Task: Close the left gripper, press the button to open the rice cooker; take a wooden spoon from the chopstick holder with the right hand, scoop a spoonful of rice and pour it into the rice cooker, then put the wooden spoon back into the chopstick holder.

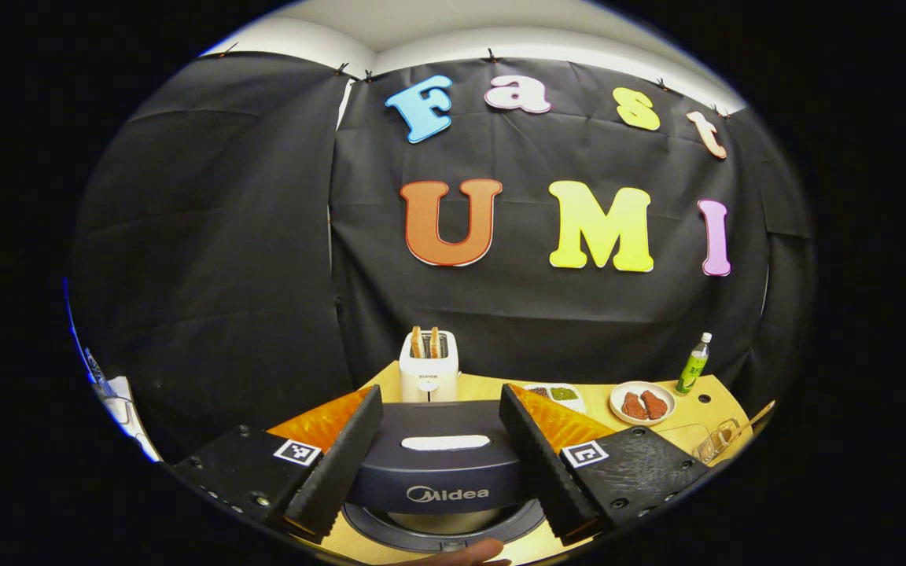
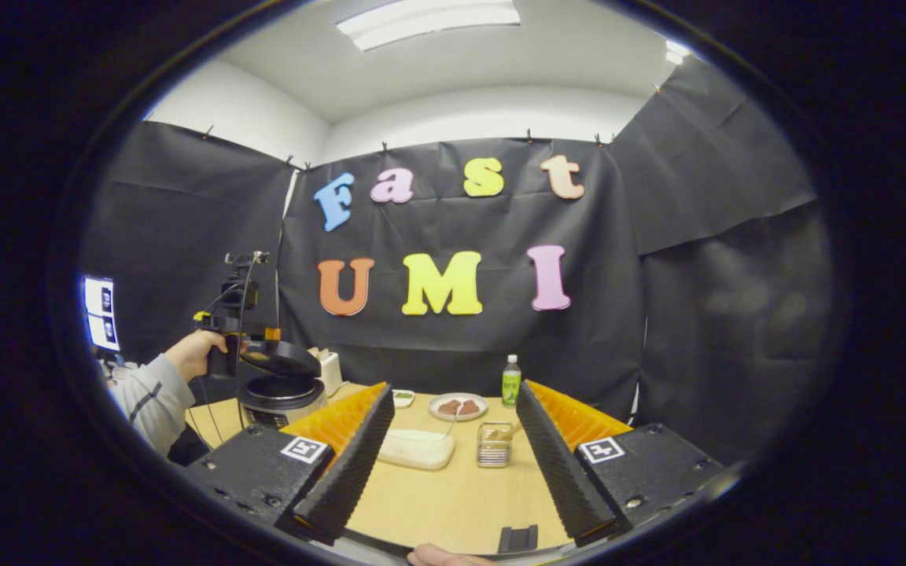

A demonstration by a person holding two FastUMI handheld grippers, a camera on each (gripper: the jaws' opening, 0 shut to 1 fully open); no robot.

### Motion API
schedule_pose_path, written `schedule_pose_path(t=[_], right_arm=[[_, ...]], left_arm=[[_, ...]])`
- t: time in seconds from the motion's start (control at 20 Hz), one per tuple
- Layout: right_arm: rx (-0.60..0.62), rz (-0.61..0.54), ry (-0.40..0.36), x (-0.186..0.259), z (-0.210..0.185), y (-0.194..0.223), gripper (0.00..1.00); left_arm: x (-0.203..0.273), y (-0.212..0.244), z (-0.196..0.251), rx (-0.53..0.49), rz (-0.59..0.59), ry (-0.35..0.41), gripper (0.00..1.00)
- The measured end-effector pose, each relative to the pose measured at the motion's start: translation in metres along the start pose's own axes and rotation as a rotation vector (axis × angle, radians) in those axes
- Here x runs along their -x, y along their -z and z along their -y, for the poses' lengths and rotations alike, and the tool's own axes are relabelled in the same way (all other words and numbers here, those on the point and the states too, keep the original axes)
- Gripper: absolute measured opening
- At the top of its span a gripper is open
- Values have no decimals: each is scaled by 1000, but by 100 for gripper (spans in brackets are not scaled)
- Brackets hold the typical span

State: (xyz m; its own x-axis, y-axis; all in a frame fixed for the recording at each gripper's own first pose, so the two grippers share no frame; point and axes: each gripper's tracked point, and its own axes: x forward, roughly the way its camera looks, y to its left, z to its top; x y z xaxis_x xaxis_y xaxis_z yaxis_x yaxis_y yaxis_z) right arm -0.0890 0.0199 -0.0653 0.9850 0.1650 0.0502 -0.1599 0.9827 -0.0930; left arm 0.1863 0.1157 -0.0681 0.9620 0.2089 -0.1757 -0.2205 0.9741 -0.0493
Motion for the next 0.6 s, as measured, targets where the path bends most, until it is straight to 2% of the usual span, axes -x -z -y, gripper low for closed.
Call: schedule_pose_path(t=[0.15,0.35,0.6], right_arm=[[-4,26,15,5,5,-3,100],[-60,5,9,8,5,8,100],[-83,-19,37,1,16,18,100]], left_arm=[[9,19,1,0,-20,-6,96],[15,37,3,-2,-40,-6,96],[20,68,9,-11,-41,10,96]])
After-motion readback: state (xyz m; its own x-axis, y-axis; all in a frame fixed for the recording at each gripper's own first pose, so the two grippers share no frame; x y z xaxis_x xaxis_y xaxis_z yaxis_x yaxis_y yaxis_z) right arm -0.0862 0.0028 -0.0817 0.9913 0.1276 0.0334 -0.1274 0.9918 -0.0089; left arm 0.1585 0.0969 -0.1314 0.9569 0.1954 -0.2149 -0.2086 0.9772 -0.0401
